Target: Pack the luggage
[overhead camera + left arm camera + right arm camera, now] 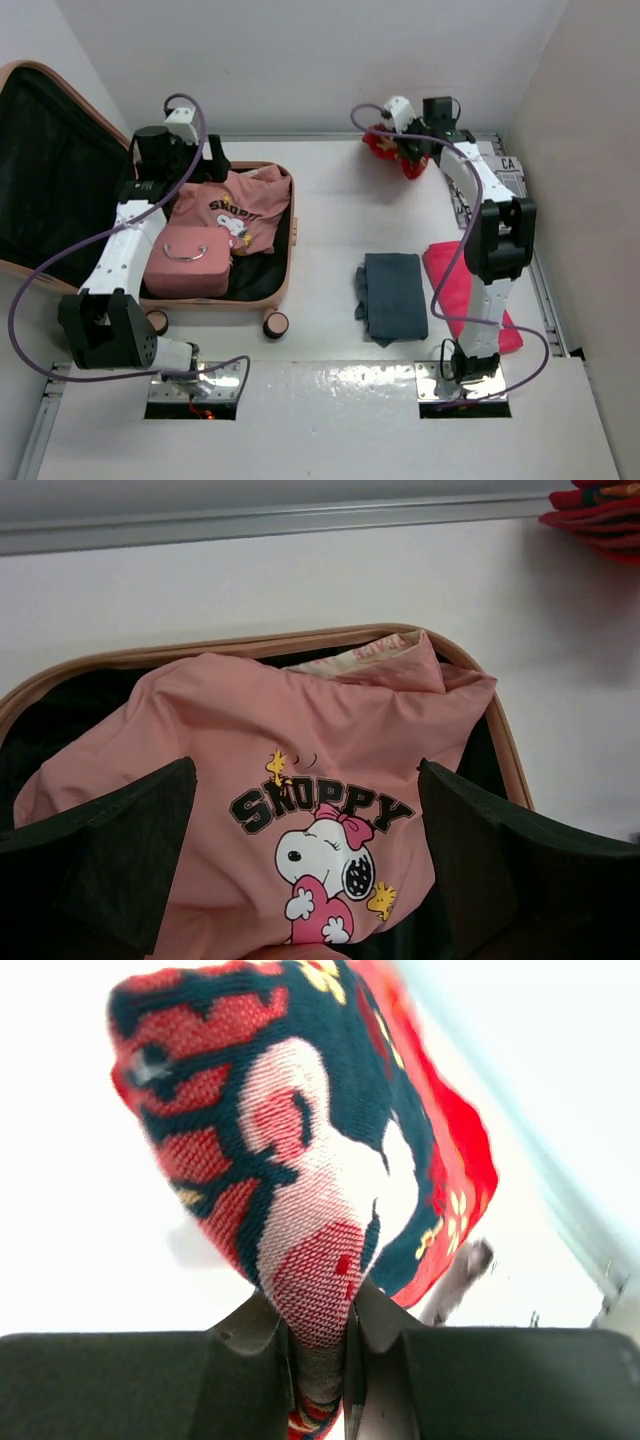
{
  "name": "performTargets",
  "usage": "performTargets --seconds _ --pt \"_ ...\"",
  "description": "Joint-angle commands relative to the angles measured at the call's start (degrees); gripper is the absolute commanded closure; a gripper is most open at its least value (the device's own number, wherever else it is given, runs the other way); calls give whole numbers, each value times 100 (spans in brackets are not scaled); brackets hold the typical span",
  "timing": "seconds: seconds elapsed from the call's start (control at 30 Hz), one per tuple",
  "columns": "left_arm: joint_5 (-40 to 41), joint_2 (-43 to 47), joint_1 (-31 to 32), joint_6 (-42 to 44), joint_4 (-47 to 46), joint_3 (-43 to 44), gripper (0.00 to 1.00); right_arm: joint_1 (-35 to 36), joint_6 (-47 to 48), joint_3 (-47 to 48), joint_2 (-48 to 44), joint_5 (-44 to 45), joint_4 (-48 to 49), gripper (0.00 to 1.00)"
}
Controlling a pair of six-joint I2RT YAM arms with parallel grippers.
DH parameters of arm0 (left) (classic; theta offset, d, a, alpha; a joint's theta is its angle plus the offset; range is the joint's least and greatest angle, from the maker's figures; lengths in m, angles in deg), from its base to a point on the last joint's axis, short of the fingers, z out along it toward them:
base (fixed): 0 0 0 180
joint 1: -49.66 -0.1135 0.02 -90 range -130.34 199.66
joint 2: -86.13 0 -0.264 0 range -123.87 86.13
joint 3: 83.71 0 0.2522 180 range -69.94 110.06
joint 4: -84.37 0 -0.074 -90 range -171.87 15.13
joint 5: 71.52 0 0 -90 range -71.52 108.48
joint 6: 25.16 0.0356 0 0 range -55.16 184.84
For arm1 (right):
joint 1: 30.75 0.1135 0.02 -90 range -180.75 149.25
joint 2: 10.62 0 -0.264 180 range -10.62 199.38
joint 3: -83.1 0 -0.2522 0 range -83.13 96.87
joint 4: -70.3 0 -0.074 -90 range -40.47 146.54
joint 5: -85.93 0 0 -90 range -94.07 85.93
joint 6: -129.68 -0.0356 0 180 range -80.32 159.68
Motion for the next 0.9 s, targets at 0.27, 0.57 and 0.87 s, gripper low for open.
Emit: performTargets --seconds 0.27,0.57,0.87 --pt "-553 253 -749 -809 -48 -113 5 2034 -2103 704 38 -168 1747 100" --pt "-667 570 -1039 -870 4 -447 5 3510 -2261 1170 628 -150 2021 100" --pt "-826 623 -1206 -870 4 -499 5 4038 -2578 670 549 -946 1952 100"
